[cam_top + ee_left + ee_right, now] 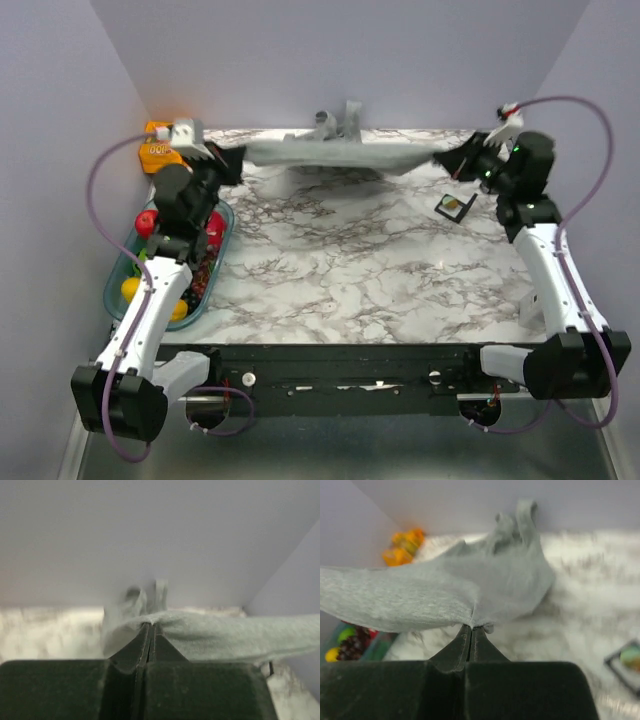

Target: Pin the brooch onto the clothing

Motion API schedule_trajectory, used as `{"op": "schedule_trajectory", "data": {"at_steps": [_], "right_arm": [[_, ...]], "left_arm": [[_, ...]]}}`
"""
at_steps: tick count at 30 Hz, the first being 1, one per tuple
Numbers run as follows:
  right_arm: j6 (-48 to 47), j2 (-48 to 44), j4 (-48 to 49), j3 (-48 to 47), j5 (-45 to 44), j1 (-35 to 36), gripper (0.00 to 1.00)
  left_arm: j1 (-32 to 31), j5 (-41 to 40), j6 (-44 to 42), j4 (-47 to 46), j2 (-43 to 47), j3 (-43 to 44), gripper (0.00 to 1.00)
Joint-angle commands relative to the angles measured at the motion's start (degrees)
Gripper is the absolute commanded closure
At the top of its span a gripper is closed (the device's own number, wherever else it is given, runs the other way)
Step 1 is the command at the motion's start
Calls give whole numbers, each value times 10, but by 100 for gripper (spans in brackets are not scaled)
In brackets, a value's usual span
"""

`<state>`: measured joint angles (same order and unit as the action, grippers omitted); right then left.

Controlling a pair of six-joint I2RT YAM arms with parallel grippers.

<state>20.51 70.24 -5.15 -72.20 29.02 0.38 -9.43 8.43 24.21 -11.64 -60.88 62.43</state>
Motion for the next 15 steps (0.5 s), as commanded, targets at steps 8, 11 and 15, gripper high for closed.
{"op": "schedule_trajectory", "data": {"at_steps": [8,11,15], "right_arm": [[-11,-42,-83,305,-15,-1,99],[-12,-65,-119,323,-28,-1,99],[-1,-106,-155,356,-64,-1,99]], "left_arm": [[-95,-54,196,60,76,-376,100],[-113,-80,204,107,114,-387,100],[-118,-108,222,179,163,-406,100]]}}
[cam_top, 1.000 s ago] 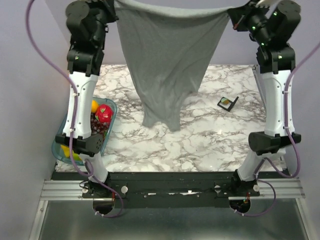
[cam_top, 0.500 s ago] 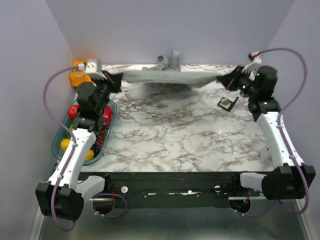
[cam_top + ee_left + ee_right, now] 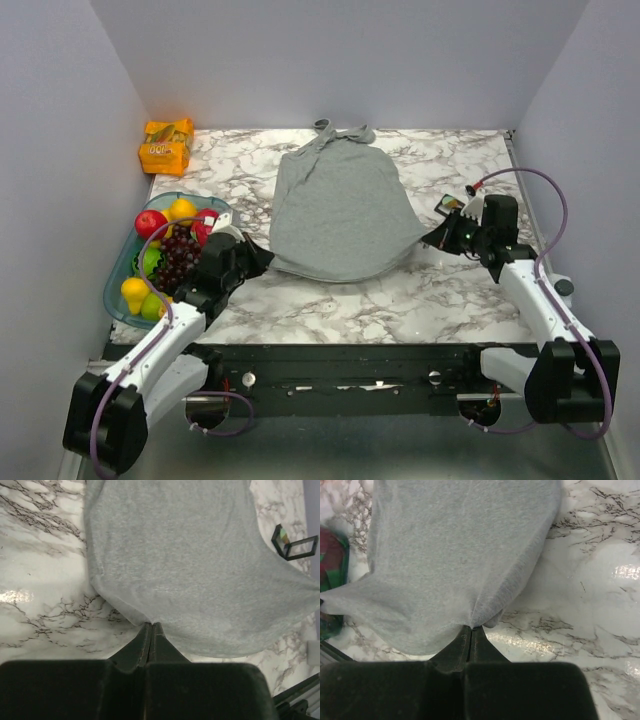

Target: Pin the brooch onto the clothing

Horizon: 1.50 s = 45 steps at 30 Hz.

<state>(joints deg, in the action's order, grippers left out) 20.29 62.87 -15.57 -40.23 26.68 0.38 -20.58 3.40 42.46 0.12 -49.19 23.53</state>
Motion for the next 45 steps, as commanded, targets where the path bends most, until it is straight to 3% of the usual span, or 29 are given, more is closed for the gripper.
{"op": "schedule_trajectory", "data": {"at_steps": [1,11,22,33,36,37,39,40,41,43,45], "right_arm": [[3,-48,-66,45,-53,-1,99],[46,-134,-123,116,-60,-1,99],[83,-178,-204,85,-39,0,98],[102,-244,-284,88,-53,0,94],[106,-258,-303,91,-56,1,90],[106,-261,-307,90,-49,1,83],[104,-263,-326,75,-58,1,61],[105,-272,-333,74,-63,1,40],[105,-276,-330,74,-61,1,33],[106,-282,-324,77,-64,1,24],[105,-278,-321,76,-64,1,23]], "left_arm": [[-6,-64,38,71,64,-25,100],[-6,-96,49,182,149,-50,100],[-10,-124,93,260,262,-59,100],[-10,-106,138,306,313,-52,100],[-15,-88,142,313,311,-45,100],[-17,-87,142,319,312,-36,100],[-23,-87,144,339,316,-24,64],[-24,-88,145,345,321,-12,44],[-25,-89,147,350,326,-7,17],[-26,-89,143,357,329,4,1],[-26,-89,135,355,326,7,1]]}}
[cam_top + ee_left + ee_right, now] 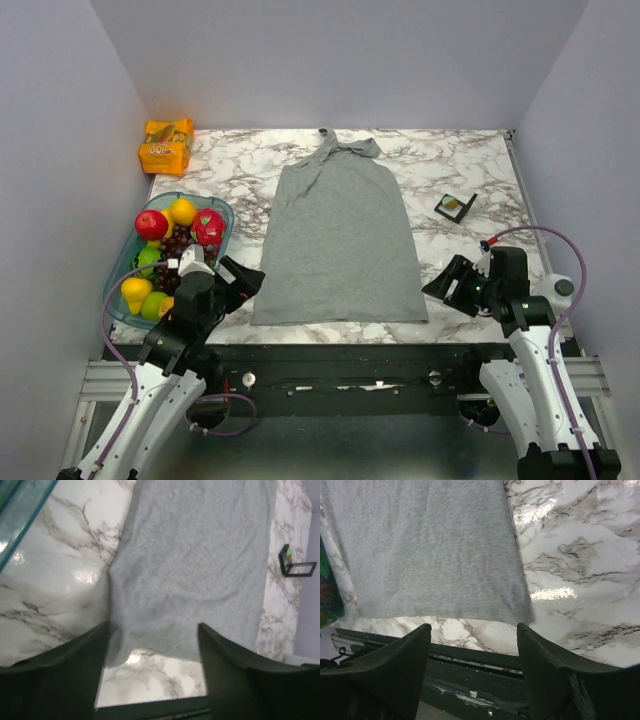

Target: Pin the brooch onto the clothing

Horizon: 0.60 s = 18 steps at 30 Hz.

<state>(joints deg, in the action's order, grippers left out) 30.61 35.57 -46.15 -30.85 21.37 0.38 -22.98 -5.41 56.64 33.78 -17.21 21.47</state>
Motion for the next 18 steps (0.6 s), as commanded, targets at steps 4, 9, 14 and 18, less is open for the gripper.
{"op": "schedule_trajectory", "data": {"at_steps": [4,9,14,18], "right_arm": [[-3,8,9,-19,-5,4,23],[-7,55,46,-54,-41,45,24],[23,149,81,-122,-151,211,24],[66,252,155,-149,-180,312,24]], "left_arm": [[-2,21,-52,-11,-47,41,1],[-4,98,-183,-66,-169,91,1],[-15,74,-301,-42,-323,232,1],[-15,77,-337,-92,-410,295,1]]}}
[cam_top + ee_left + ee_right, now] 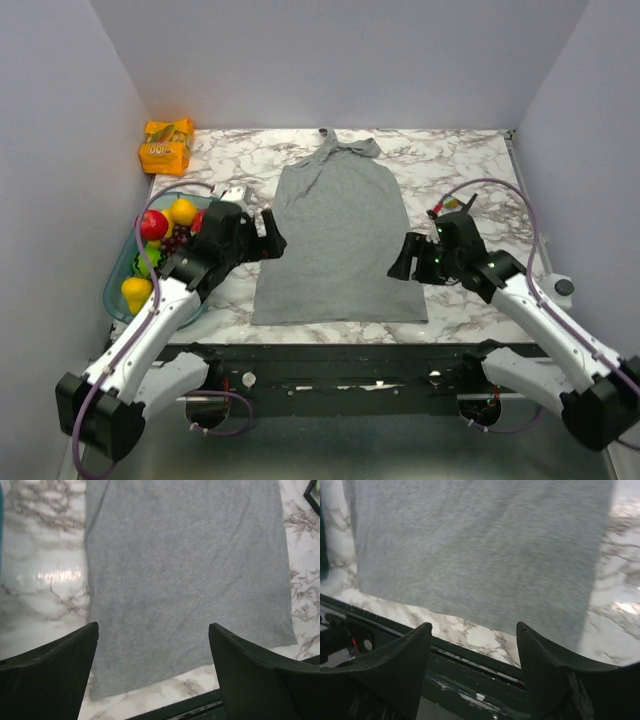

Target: Pin the brooch onto the clothing

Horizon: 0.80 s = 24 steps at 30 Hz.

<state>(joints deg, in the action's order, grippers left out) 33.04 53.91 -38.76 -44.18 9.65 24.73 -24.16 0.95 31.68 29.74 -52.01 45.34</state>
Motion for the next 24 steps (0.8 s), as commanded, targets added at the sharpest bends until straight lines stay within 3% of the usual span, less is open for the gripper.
{"op": "schedule_trajectory", "data": {"at_steps": [1,9,13,24], "right_arm": [[48,106,99,-19,-59,77,24],[65,291,180,-61,-69,202,24],[87,343,177,-70,-115,262,24],[174,430,160,-33,-193,360,24]], "left_arm": [[-3,19,-91,-62,-101,79,1],[-5,66,-72,-191,-290,130,1],[-5,71,-72,-200,-366,140,1],[-9,12,-57,-188,-437,95,1]]}}
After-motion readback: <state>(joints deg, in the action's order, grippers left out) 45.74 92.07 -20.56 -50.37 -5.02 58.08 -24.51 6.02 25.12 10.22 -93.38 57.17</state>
